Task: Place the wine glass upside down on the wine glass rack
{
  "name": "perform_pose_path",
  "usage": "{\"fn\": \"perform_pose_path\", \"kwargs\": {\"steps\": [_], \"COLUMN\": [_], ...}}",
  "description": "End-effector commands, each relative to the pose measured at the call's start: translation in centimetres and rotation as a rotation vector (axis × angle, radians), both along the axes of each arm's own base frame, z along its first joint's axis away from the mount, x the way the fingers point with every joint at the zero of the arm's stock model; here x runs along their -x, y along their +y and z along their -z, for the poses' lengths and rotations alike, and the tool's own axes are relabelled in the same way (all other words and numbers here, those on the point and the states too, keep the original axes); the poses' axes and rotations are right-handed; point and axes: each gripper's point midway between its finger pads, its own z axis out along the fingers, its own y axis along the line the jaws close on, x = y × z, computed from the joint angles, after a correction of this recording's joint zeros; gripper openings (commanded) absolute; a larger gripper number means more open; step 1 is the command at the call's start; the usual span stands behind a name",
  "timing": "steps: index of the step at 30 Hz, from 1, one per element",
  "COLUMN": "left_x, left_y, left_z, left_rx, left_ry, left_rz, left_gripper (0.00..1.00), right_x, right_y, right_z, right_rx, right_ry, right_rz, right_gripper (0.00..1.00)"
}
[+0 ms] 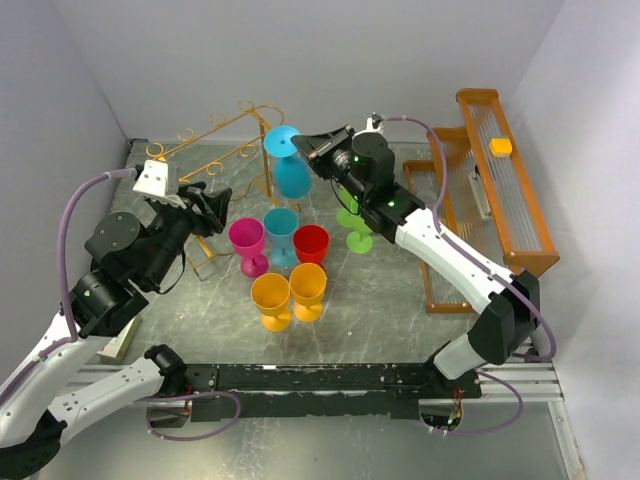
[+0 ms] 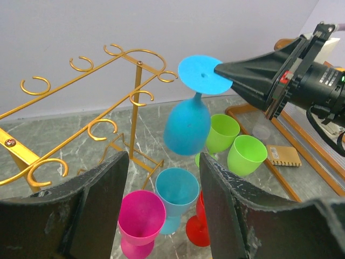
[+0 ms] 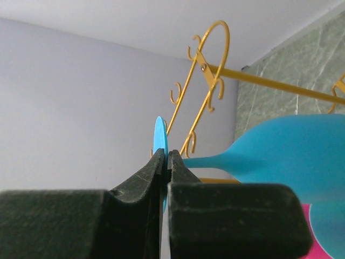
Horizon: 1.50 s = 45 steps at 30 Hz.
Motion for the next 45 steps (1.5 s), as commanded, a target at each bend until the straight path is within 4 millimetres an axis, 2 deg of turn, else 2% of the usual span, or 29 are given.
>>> {"fn": "perform_pose_path", "kwargs": {"steps": [1, 16, 30, 37, 45], "left_x": [0.3, 0.4, 0.6, 0.6, 0.7], "left_y": [0.8, 1.4, 1.4, 1.2, 1.4], "left_z": [-0.7, -0.1, 0.0, 0.2, 0.5], "left_rx": [0.026, 0.042, 0.058, 0.062, 0.065], "left_ry": [0.004, 0.024, 0.036, 0.047, 0.049], "left_rz": [-0.027, -0.056, -0.049, -0.041, -0.048], "left_gripper": [0.66, 0.66, 0.65, 0.64, 0.64], "right_x": [-1.7, -4.4, -6.2, -6.9, -7.1], "right_y": [-0.3, 0.8, 0.7, 1.5, 1.6], "right_z": [-2.1, -1.5, -0.8, -0.1, -0.5], "right_rx": [-0.024, -0.001, -0.008, -0.011, -0.017], "right_ry": [-0.057, -0.047, -0.049, -0.044, -0.055], "right_rz": [0.048, 0.084, 0.149, 0.125, 0.128], "right_gripper": [0.00, 0.00, 0.00, 0.00, 0.00]}}
